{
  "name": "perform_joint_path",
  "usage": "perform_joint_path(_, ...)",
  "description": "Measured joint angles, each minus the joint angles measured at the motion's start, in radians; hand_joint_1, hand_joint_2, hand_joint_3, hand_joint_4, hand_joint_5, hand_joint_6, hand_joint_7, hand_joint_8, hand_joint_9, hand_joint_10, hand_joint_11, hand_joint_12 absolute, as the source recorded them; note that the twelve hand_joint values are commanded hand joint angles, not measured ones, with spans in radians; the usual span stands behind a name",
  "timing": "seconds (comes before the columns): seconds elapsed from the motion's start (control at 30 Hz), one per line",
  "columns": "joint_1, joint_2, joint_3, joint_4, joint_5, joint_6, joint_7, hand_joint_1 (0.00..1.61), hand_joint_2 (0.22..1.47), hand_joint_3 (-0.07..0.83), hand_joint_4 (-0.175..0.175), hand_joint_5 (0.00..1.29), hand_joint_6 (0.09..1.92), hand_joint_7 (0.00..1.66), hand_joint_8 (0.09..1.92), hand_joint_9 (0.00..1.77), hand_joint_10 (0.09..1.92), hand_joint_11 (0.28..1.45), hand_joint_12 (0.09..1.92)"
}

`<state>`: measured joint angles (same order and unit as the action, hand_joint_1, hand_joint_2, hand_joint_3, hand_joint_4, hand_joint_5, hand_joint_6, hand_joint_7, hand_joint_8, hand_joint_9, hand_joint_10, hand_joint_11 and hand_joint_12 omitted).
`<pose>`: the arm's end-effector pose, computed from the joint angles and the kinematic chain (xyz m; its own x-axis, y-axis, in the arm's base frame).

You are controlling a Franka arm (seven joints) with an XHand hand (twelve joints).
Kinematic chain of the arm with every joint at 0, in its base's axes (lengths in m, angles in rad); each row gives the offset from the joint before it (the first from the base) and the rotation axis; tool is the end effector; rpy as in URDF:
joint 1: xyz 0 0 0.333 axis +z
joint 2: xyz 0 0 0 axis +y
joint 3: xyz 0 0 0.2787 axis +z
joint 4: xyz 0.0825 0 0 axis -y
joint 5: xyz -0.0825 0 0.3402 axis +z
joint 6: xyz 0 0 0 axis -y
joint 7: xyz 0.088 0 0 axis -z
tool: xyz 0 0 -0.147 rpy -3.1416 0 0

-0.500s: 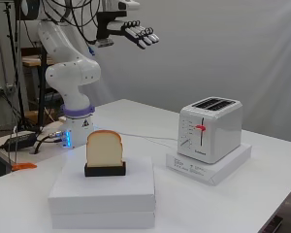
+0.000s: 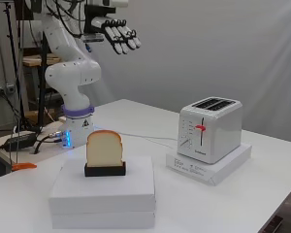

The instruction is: Teleoperate dual arm-hand system to toast a bread

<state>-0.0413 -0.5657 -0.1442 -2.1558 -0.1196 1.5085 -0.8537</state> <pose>0.3287 -0.0882 0.5322 0.7662 0.6364 -0.0886 0.6360 -0.7708 -0.0370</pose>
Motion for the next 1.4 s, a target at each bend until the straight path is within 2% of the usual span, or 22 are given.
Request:
perform_joint_path(0.17, -0.027, 0.233, -0.183, 0.208, -0.066, -0.078, -0.207, 0.02, 1.25, 0.000, 0.000, 0.33, 0.09, 0.41, 0.09, 0.53, 0.09, 0.47, 0.09)
perform_joint_path(0.23, -0.044, 0.344, -0.253, 0.271, -0.071, -0.089, -0.286, 0.11, 1.26, 0.002, -0.002, 0.34, 0.09, 0.43, 0.09, 0.55, 0.09, 0.46, 0.09)
perform_joint_path(0.37, -0.019, 0.467, -0.346, 0.309, -0.119, -0.114, -0.325, 0.25, 1.23, -0.004, 0.020, 0.40, 0.09, 0.53, 0.09, 0.64, 0.09, 0.50, 0.09)
perform_joint_path(0.47, 0.178, 0.417, -0.520, 0.339, -0.189, -0.135, -0.292, 0.28, 1.21, -0.004, 0.031, 0.43, 0.09, 0.58, 0.09, 0.69, 0.09, 0.53, 0.09)
perform_joint_path(0.57, 0.509, 0.299, -0.796, 0.358, -0.259, -0.139, -0.270, 0.32, 1.18, -0.011, 0.020, 0.44, 0.09, 0.62, 0.09, 0.73, 0.09, 0.53, 0.09)
perform_joint_path(0.73, 1.052, 0.123, -1.256, 0.372, -0.358, -0.130, -0.247, 0.35, 1.16, -0.012, 0.007, 0.44, 0.09, 0.59, 0.09, 0.71, 0.09, 0.53, 0.09)
perform_joint_path(0.83, 1.277, 0.069, -1.468, 0.370, -0.392, -0.119, -0.237, 0.35, 1.15, -0.010, -0.001, 0.42, 0.09, 0.56, 0.09, 0.69, 0.09, 0.52, 0.09)
perform_joint_path(0.93, 1.352, 0.053, -1.552, 0.352, -0.411, -0.095, -0.235, 0.36, 1.15, -0.009, -0.008, 0.41, 0.09, 0.55, 0.09, 0.67, 0.09, 0.51, 0.09)
perform_joint_path(1.33, 1.327, 0.001, -1.545, 0.237, -0.434, 0.009, -0.215, 0.44, 1.13, -0.004, -0.019, 0.43, 0.09, 0.56, 0.09, 0.69, 0.09, 0.49, 0.09)
perform_joint_path(1.37, 1.326, -0.001, -1.540, 0.229, -0.432, 0.010, -0.215, 0.54, 1.14, -0.002, 0.017, 0.56, 0.09, 0.64, 0.09, 0.73, 0.09, 0.50, 0.09)
perform_joint_path(1.4, 1.323, -0.002, -1.537, 0.226, -0.429, 0.012, -0.216, 0.82, 1.12, 0.002, -0.017, 0.72, 0.36, 0.86, 0.27, 0.96, 0.09, 0.61, 0.09)
